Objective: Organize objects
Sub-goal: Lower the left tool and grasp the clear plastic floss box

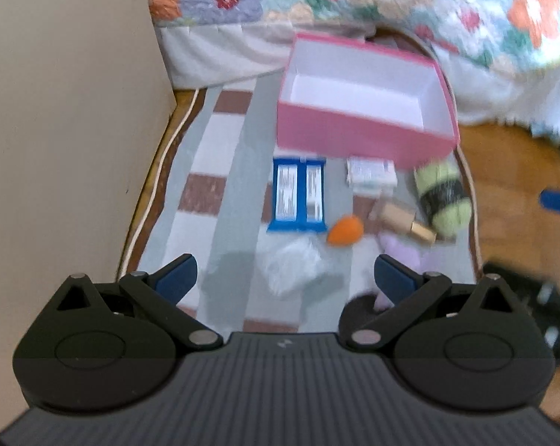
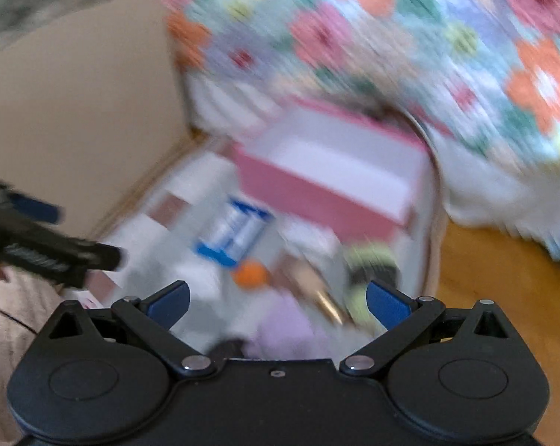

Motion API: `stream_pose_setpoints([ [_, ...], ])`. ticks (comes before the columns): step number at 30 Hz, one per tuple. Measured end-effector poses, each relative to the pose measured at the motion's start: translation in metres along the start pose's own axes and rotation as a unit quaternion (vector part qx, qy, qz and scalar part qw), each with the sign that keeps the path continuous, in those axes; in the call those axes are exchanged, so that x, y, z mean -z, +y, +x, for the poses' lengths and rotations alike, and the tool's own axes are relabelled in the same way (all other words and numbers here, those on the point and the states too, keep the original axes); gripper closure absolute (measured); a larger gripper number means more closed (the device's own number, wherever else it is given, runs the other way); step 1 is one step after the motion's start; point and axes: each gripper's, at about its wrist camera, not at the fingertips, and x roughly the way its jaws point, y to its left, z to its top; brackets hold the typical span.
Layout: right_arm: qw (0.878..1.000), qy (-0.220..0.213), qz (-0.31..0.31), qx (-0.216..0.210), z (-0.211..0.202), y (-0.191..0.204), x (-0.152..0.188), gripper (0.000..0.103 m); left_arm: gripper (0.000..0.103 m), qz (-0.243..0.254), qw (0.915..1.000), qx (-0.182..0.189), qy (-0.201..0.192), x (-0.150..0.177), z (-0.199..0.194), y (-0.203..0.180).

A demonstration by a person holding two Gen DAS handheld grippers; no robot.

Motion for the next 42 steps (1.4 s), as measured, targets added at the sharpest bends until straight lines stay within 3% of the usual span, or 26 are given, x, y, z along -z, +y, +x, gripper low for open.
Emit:
stream_pose_setpoints([
  [3,0.998,-0.015,-0.033,-0.057,0.017,0.003,-0.005,0.000,0.000,0.004,0.9996,0.003,-0.027,-0.012,0.014,0.002],
  [5,0.991,0.003,-0.057,-0.119,0.032,0.006,-0.008,0.000,0.000,0.025,0.9994,-0.006,-0.022,-0.018,0.031,0.000],
  [6,0.990,0.012,-0.068,-0.124,0.038,0.010,-0.009,0.000,0.000,0.030,0.9994,-0.009,-0.015,-0.021,0.040,-0.001],
  [10,0.985,0.019,-0.116,-0.123,0.065,0.031,-0.008,0.000,0.001,0.015,0.9998,-0.006,0.011,-0.021,0.077,0.009],
  [13,0.983,0.036,-0.115,-0.142,0.089,0.041,0.002,0.001,0.003,-0.012,0.9988,0.001,0.047,-0.014,0.107,0.022],
  [24,0.979,0.074,-0.119,-0.150,0.186,0.071,0.040,0.004,0.008,-0.093,0.9876,0.052,0.115,0.023,0.180,0.061],
  [26,0.978,0.078,-0.125,-0.149,0.196,0.079,0.048,0.004,0.009,-0.091,0.9874,0.057,0.116,0.022,0.188,0.059],
  [29,0.979,0.079,-0.115,-0.148,0.209,0.083,0.053,0.003,0.020,-0.101,0.9848,0.071,0.122,0.023,0.196,0.057],
  [33,0.985,0.067,-0.097,-0.124,0.226,0.081,0.058,0.003,0.022,-0.162,0.9676,0.133,0.141,0.032,0.207,0.065],
  [35,0.986,0.064,-0.081,-0.130,0.229,0.078,0.061,0.003,0.026,-0.184,0.9623,0.143,0.140,0.038,0.210,0.066],
  [36,0.986,0.066,-0.077,-0.132,0.231,0.077,0.063,0.003,0.034,-0.185,0.9641,0.134,0.136,0.039,0.211,0.065],
  [42,0.989,0.048,-0.045,-0.133,0.237,0.072,0.068,0.003,0.034,-0.184,0.9727,0.105,0.096,0.036,0.211,0.055],
])
